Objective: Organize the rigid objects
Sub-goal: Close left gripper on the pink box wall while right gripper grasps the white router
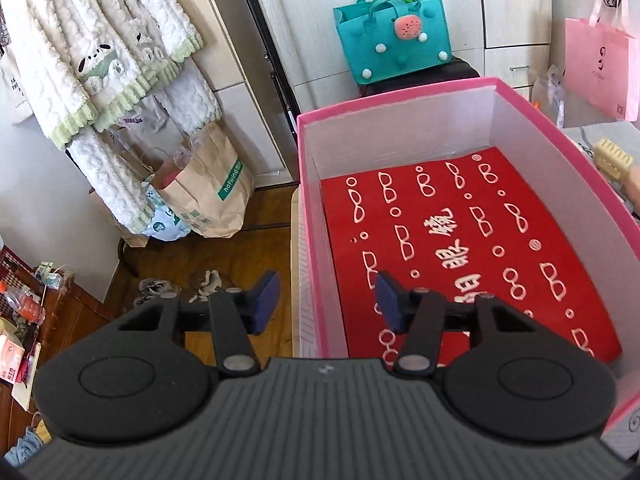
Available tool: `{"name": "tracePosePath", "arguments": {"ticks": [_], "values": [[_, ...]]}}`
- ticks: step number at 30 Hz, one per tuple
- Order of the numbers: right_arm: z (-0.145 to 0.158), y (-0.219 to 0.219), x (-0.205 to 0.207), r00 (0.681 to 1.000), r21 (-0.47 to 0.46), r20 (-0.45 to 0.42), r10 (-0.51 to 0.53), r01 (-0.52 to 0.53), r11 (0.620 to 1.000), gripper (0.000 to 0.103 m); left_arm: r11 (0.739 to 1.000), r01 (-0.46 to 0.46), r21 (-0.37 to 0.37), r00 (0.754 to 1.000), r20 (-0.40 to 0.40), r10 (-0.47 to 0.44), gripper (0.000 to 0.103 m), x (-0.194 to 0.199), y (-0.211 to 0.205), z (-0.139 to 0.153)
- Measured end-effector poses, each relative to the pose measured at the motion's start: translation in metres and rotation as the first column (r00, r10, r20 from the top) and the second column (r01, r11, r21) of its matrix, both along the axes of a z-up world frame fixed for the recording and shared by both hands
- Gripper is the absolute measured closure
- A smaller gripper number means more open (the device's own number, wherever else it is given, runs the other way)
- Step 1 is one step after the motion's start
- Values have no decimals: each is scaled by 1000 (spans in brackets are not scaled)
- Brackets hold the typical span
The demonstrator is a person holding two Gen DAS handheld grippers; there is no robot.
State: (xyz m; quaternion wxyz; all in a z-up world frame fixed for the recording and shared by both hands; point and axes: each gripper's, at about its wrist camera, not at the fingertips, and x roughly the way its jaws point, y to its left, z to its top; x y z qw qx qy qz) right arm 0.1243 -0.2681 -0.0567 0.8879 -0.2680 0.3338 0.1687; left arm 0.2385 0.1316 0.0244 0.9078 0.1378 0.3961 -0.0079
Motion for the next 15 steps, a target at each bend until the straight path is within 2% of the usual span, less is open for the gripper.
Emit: {"name": "tracePosePath", "arguments": {"ticks": [1, 2, 3, 5, 6, 8, 10, 15], "values": [[-1, 1, -1, 1000, -10, 25, 13, -13, 1000, 38, 1000, -2, 7, 1000, 6, 2, 51, 1, 0, 0], [-1, 2, 1, 999, -24, 39, 24, -23, 999, 38, 1000, -3, 16, 1000, 16, 3, 58, 2, 0, -1], [-1, 4, 3, 998, -44, 48, 27, -25, 999, 38, 1000, -3, 28, 1000, 22, 2, 76, 3, 0, -1], [-2, 5, 5, 996, -83, 78, 36, -29, 996, 39, 999, -5, 45, 1000, 22, 4, 89, 6, 1, -1], [-3, 6, 5, 994, -97, 93, 48, -39, 995, 40, 999, -3, 39, 1000, 26, 2, 89, 6, 2, -1], [-4, 6, 3, 991, -95, 108, 73, -63, 994, 52, 1000, -5, 29, 1000, 29, 4, 90, 7, 5, -1], [-4, 10, 0, 990, -94, 109, 90, -80, 992, 70, 1000, -5, 17, 1000, 22, 5, 90, 8, 6, -2], [-3, 15, -6, 988, -94, 123, 92, -80, 992, 72, 1000, -18, -7, 1000, 0, 18, 90, 15, 10, -6]]}}
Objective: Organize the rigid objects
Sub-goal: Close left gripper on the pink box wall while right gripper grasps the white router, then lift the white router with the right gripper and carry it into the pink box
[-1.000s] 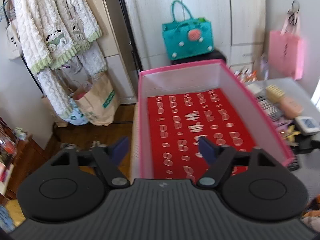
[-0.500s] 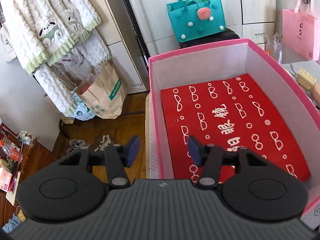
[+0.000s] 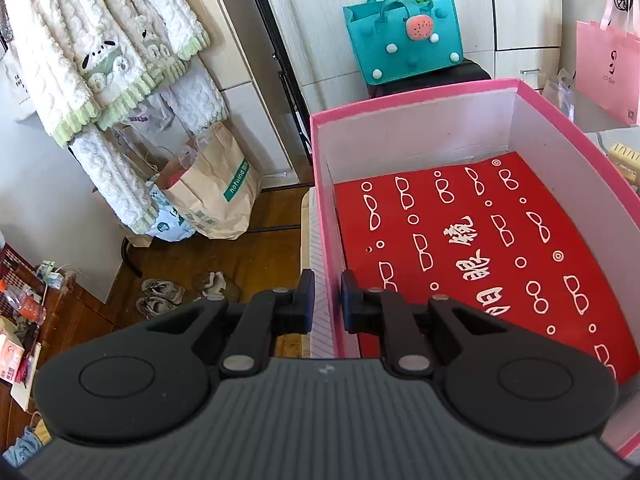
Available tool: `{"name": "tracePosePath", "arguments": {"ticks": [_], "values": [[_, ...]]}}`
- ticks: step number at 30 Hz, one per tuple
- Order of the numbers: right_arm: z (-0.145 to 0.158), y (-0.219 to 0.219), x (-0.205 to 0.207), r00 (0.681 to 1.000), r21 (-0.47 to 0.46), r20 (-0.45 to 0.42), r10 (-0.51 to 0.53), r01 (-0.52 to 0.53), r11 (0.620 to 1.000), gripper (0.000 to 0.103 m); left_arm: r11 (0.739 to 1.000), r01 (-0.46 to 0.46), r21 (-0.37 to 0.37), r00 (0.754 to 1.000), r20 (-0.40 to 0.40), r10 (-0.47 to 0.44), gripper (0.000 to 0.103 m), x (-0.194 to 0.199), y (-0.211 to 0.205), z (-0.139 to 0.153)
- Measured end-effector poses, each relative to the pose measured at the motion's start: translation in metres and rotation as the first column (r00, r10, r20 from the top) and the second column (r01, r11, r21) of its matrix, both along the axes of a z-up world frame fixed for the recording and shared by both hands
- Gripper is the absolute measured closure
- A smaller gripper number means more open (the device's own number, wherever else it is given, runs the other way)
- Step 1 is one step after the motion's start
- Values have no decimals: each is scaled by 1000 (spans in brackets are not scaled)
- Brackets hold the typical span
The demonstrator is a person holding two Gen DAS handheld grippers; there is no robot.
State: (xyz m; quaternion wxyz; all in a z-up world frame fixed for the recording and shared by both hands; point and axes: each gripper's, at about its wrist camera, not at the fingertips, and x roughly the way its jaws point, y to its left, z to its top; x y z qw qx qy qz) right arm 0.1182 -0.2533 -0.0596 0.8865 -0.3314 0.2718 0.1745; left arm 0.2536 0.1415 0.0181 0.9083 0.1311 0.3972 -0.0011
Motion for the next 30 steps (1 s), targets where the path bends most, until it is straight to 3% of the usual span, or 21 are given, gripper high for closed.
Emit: {"name": "tracePosePath", "arguments": {"ticks": [2, 3, 7, 16, 23, 30], "values": [[6, -1, -3, 1000, 37, 10, -7, 6, 999, 74, 1000, -5, -14, 1000, -8, 5, 90, 2, 2, -1], [9, -3, -5, 1000, 54, 11, -10, 9, 999, 77, 1000, 7, -14, 1000, -5, -7, 97, 1, 1, -1], [23, -4, -7, 1000, 127, -24, -12, 15, 992, 84, 1000, 23, 12, 999, 25, -24, 97, -6, -5, 0], [31, -6, 17, 996, 248, -80, -40, 59, 967, 79, 1000, 16, -27, 999, 40, -15, 97, -3, 1, 0], [39, 1, 19, 996, 252, -78, -37, 56, 966, 86, 998, 31, 58, 994, 104, -37, 96, -14, -11, -5], [64, -5, 29, 989, 347, -134, -55, 99, 933, 88, 997, 51, 53, 987, 148, -58, 98, -15, -7, 1]]}}
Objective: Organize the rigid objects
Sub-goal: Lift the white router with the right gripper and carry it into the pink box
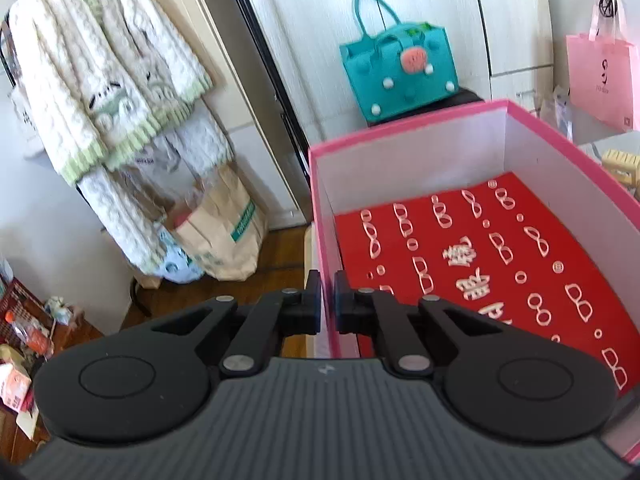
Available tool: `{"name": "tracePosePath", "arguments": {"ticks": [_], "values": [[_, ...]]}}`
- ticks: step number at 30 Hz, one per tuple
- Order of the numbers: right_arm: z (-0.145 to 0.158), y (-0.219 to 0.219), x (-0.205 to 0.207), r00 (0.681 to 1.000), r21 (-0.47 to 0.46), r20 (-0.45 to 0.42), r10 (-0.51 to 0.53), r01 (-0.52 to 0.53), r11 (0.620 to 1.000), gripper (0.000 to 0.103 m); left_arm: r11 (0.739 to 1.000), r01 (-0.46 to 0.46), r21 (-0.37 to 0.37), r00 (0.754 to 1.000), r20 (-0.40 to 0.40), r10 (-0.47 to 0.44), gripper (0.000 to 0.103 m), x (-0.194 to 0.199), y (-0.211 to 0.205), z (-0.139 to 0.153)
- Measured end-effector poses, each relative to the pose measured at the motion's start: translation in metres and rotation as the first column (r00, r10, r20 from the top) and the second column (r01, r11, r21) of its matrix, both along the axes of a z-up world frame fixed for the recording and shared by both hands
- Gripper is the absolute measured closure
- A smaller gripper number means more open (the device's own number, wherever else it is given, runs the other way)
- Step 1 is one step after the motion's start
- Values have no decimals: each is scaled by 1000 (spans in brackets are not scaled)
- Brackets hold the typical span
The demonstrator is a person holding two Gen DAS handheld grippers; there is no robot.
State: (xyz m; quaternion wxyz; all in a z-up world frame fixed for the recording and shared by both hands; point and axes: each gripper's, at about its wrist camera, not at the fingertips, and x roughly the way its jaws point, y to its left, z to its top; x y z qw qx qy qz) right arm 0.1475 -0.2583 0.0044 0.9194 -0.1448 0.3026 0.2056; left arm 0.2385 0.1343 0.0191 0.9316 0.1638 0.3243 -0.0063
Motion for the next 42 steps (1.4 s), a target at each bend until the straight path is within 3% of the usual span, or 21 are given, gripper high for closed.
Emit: {"name": "tracePosePath", "arguments": {"ticks": [5, 14, 18, 20, 22, 29, 32, 34, 42], "values": [[1, 8, 11, 996, 28, -91, -25, 27, 999, 88, 1000, 14, -7, 1000, -2, -14, 98, 2, 3, -1], [-11, 6, 29, 957, 133, -286, -39, 81, 988, 87, 991, 17, -134, 997, -69, -27, 98, 5, 21, 5], [-21, 12, 29, 955, 106, -292, -51, 85, 991, 85, 988, 17, -155, 996, -84, -30, 98, 3, 24, 1], [-24, 16, 27, 957, 86, -285, -59, 87, 992, 68, 987, 17, -161, 995, -90, -32, 98, 2, 25, 0], [-27, 23, 24, 961, 58, -275, -44, 63, 996, 42, 987, 21, -160, 995, -90, -35, 98, 1, 25, 0], [-37, 44, 24, 959, -30, -282, -41, 34, 999, 20, 984, 35, -173, 993, -106, -54, 98, 4, 28, 2], [-43, 44, 33, 945, -23, -315, -89, 86, 996, 20, 986, 41, -163, 993, -101, -58, 98, 3, 27, 1], [-45, 40, 37, 941, -11, -319, -115, 117, 993, 39, 986, 46, -158, 993, -101, -62, 98, 2, 26, 1], [-9, 41, 28, 965, 56, -253, -73, 90, 994, 39, 988, 53, -145, 991, -115, -70, 98, 6, 24, 3]]}}
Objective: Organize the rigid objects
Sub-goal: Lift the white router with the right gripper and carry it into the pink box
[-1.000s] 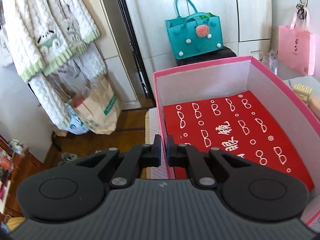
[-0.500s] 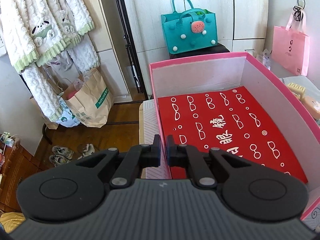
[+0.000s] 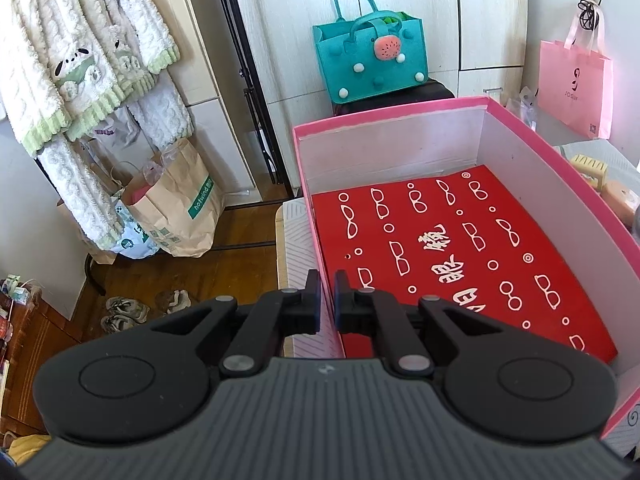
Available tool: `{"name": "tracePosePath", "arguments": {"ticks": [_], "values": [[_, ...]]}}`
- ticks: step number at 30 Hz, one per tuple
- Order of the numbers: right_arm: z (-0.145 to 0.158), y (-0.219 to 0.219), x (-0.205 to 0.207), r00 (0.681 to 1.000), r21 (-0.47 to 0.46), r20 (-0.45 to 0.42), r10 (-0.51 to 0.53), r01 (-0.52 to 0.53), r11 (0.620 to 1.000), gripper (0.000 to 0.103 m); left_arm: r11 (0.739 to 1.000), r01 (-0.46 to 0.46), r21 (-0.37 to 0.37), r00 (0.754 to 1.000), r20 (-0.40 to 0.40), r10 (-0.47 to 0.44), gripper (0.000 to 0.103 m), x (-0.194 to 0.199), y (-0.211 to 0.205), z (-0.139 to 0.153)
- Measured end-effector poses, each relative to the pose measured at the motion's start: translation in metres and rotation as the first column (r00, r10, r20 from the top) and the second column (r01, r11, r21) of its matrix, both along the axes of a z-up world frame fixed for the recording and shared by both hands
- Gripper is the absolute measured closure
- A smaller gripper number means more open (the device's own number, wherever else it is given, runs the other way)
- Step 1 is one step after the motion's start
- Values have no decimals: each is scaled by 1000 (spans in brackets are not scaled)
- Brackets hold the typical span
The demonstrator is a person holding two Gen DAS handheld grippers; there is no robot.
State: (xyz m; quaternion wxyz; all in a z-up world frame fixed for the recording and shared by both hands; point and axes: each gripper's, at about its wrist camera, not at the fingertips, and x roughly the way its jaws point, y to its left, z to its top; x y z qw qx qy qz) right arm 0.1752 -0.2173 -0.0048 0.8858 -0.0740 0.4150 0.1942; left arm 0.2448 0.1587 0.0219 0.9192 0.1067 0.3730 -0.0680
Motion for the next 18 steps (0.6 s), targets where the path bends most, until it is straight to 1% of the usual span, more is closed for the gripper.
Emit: {"name": "tracePosePath", "arguments": {"ticks": [2, 5, 9, 11, 12, 13, 15, 17, 18], "values": [[15, 6, 1, 999, 13, 30, 22, -23, 1000, 39, 1000, -14, -25, 1000, -9, 14, 98, 4, 2, 1], [41, 23, 8, 995, 60, 64, 81, -85, 995, 39, 999, -33, -23, 999, -23, 32, 98, 15, 2, 0], [67, 54, 27, 982, 104, 74, 176, -183, 978, 39, 998, -48, 26, 999, -18, 49, 98, 22, -7, -6], [74, 74, 40, 973, 134, 47, 227, -231, 964, 39, 998, -48, 44, 999, 2, 48, 98, 18, -11, -6], [76, 84, 48, 967, 155, 26, 253, -254, 955, 39, 998, -49, 39, 999, 14, 48, 99, 15, -12, -6], [76, 93, 56, 960, 180, 5, 281, -277, 944, 38, 998, -45, 35, 999, 29, 44, 99, 12, -13, -4], [73, 111, 72, 945, 228, -50, 323, -304, 925, 39, 998, -29, 49, 998, 48, 26, 99, 9, -15, -2], [72, 128, 88, 936, 251, -96, 339, -307, 918, 39, 999, -18, 33, 999, 33, 17, 98, 13, -13, -2], [69, 136, 98, 936, 252, -117, 333, -297, 921, 39, 1000, -9, 18, 1000, 20, 9, 98, 16, -12, -2]]}}
